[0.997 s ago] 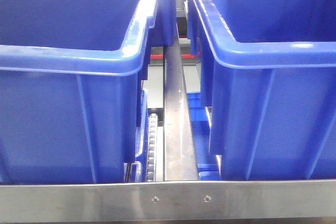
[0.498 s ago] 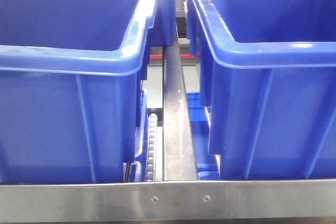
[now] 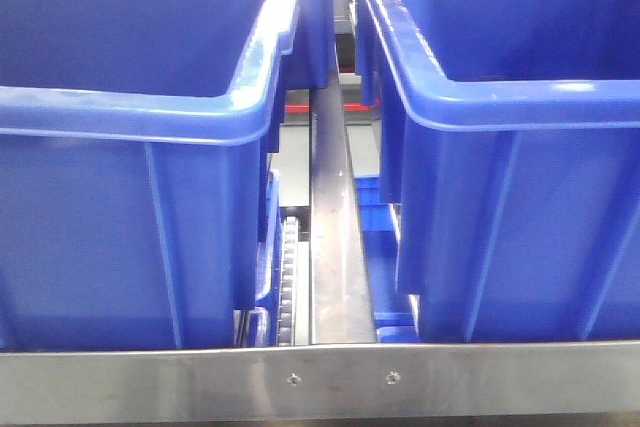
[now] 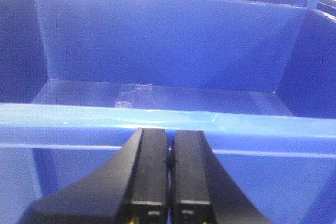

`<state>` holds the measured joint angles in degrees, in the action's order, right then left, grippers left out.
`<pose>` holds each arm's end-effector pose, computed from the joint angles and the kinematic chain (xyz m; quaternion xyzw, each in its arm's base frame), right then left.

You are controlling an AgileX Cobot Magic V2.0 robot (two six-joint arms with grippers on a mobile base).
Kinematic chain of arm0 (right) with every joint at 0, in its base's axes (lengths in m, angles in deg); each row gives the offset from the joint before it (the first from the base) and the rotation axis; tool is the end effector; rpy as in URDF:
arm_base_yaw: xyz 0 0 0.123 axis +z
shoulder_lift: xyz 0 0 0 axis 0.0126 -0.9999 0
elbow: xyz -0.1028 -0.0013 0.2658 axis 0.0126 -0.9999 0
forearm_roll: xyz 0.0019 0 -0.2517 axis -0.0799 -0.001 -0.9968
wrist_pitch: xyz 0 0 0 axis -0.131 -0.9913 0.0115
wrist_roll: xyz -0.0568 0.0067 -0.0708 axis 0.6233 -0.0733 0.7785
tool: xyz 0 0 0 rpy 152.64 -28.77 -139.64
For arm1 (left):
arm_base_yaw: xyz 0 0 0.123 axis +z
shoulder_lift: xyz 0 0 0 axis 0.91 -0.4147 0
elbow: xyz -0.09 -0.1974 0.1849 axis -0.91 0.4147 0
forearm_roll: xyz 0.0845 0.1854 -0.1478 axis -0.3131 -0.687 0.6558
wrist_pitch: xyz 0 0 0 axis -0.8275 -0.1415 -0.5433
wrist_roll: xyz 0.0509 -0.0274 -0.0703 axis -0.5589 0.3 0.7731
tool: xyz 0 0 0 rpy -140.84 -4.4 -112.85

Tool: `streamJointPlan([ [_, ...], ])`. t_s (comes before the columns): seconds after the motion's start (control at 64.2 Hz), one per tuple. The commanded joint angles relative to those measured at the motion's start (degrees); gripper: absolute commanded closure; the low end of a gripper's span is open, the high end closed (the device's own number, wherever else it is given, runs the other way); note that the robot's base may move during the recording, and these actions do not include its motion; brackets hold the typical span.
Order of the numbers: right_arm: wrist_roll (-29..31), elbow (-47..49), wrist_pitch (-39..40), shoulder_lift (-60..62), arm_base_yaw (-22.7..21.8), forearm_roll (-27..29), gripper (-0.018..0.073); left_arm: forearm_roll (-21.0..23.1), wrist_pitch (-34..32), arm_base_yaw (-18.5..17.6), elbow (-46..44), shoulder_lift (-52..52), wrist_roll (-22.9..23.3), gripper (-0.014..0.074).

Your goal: Place yellow foam block on left shelf second layer

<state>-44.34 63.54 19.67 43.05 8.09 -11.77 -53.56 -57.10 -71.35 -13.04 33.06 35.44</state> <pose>0.0743 0.0101 0.3165 -0.0504 0.7214 0.0474 0.6891 0.0559 -0.0048 0.2049 0.0089 0.7029 -0.0563 0.7090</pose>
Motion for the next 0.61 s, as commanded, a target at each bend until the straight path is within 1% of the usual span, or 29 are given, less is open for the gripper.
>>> streamJointPlan([
  [0.0, 0.28, -0.74, 5.25, 2.12, -1.36, -0.03, 0.0528, 0.42, -4.83, -0.11, 1.48, -0.41, 0.22, 0.0460],
  [0.202, 0.28, -10.35, 7.50, 11.68, -6.45, 1.48, 0.0528, 0.42, -4.83, -0.11, 1.48, -0.41, 0.22, 0.0460],
  [0.312, 0.28, -16.32, 11.14, 16.55, -8.13, 1.84, 0.0528, 0.42, -4.83, -0.11, 1.48, -0.41, 0.22, 0.0460],
  [0.421, 0.28, -22.36, 16.99, 19.82, -8.21, 1.84, 0.0528, 0.42, -4.83, -0.11, 1.48, -0.41, 0.22, 0.0460],
  [0.483, 0.28, -25.64, 22.40, 19.51, -8.21, 1.85, 0.0528, 0.42, -4.83, -0.11, 1.48, -0.41, 0.22, 0.0460],
  [0.53, 0.28, -25.48, 20.81, 19.62, -8.21, 1.85, 0.0528, 0.42, -4.48, -0.11, 1.48, -0.41, 0.22, 0.0460],
  [0.592, 0.28, -25.49, 20.57, 19.62, -8.21, 1.85, 0.0528, 0.42, -4.83, -0.11, 1.48, -0.41, 0.22, 0.0460],
])
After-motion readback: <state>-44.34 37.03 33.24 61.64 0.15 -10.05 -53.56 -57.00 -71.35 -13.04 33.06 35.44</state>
